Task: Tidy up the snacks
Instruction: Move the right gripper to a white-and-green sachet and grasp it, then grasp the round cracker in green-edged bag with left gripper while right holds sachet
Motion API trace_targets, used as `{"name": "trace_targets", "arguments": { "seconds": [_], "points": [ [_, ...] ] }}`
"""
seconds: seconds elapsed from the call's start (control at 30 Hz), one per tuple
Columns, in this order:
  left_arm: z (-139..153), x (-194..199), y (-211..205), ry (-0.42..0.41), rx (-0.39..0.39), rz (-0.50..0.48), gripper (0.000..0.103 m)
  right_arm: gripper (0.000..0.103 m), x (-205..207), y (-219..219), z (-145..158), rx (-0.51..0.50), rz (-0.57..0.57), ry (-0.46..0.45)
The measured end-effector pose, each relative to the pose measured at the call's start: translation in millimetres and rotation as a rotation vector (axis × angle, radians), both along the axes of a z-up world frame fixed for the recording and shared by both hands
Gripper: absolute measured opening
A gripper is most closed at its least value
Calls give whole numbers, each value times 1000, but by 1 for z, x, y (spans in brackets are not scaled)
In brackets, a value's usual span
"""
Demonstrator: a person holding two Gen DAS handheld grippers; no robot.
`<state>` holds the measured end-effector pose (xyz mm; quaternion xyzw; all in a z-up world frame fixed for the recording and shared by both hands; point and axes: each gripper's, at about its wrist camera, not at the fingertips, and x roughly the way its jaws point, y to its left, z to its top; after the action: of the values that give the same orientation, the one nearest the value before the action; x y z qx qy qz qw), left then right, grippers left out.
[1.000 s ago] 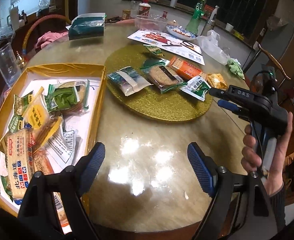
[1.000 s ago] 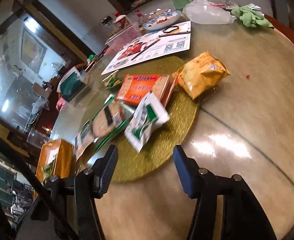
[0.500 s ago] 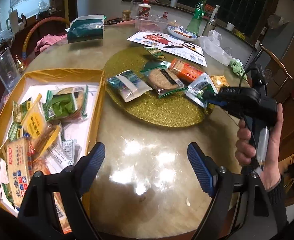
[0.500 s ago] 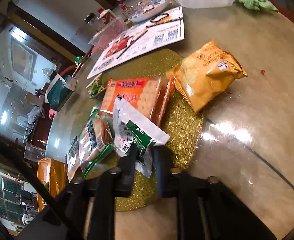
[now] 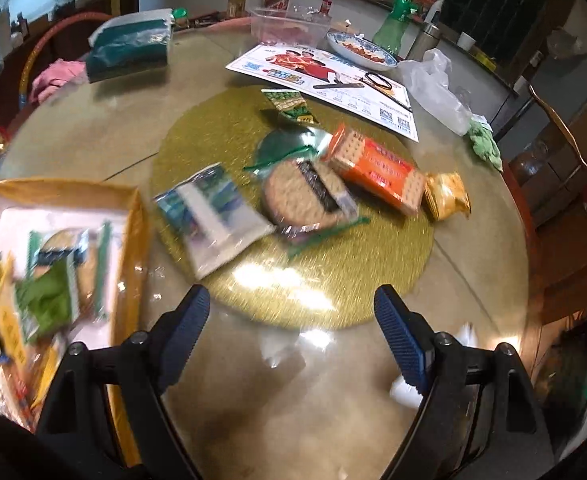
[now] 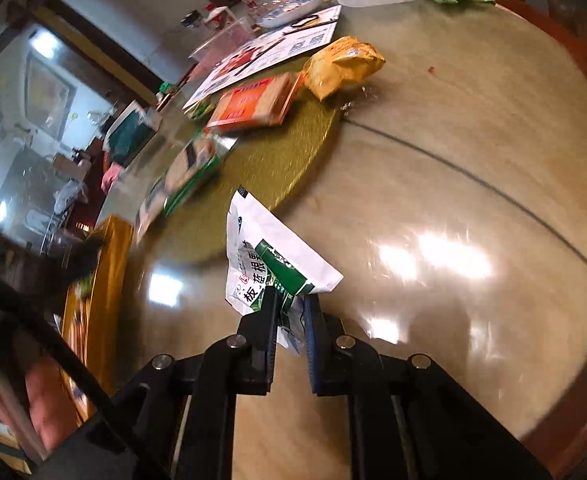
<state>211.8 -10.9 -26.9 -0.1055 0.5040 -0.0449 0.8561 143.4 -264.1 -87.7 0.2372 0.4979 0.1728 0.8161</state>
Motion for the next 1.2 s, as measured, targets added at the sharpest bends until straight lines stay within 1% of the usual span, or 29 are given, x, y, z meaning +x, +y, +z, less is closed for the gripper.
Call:
{"name": "trace_targets", "arguments": {
  "seconds": [0.03, 0.1, 0.2, 0.23, 0.33, 0.4, 0.47, 0.57, 0.67, 0.7, 0.73, 0.77, 0.87, 0.93, 1.0, 1.07, 1.13, 1.17, 1.2],
  "points": [
    [-1, 6, -2, 5, -4, 4, 84, 10, -4, -3, -3, 28, -5, 9],
    [-6, 22, -9, 16, 17, 10, 84, 10, -9, -6, -5, 52, -15, 4],
    [-14, 47, -20, 46, 15, 15, 84, 11, -13, -2, -2, 19, -3, -24],
    [-16, 54, -22, 46, 27, 24, 84, 11, -13, -1, -2, 15, 2, -27],
    [-21, 74, -29, 53, 71, 42, 84, 11, -13, -2, -4, 55, 3, -21],
    [-25, 84, -30, 66, 75, 69, 84, 11, -13, -3, -7, 75, 3, -23],
    [-28, 90, -32, 74, 77, 76, 84, 11, -13, -4, -7, 76, 8, -28],
    [-34, 97, -42, 82, 136, 85, 85, 11, -15, -4, -8, 79, 5, -32],
    [-42, 98, -54, 84, 247, 63, 84, 11, -17, -3, -7, 67, 4, -37],
    [-44, 96, -56, 77, 259, 55, 84, 11, -20, -2, -7, 60, 5, -40],
    [-44, 92, -56, 61, 269, 44, 84, 11, -21, -2, -6, 54, 6, -43],
    [-44, 88, -57, 53, 277, 33, 81, 11, -23, -2, -5, 52, 5, -44],
    [-44, 71, -60, 37, 305, -3, 77, 11, -26, -4, -5, 53, 3, -45],
    [-44, 53, -65, 29, 314, -43, 76, 11, -27, -5, -4, 48, 1, -47],
    [-44, 26, -71, 25, 315, -93, 76, 11, -30, -7, -4, 37, 2, -56],
    [-42, -3, -77, 18, 323, -167, 76, 11, -33, -10, -3, 28, 3, -59],
    [-42, -38, -80, 30, 288, -249, 76, 11, -36, -13, -2, 16, 0, -62],
    [-41, -50, -79, 24, 287, -268, 76, 11, -38, -15, -2, 13, -4, -62],
    [-41, -71, -78, 18, 288, -288, 76, 11, -40, -16, -2, 13, -9, -62]
  ]
}}
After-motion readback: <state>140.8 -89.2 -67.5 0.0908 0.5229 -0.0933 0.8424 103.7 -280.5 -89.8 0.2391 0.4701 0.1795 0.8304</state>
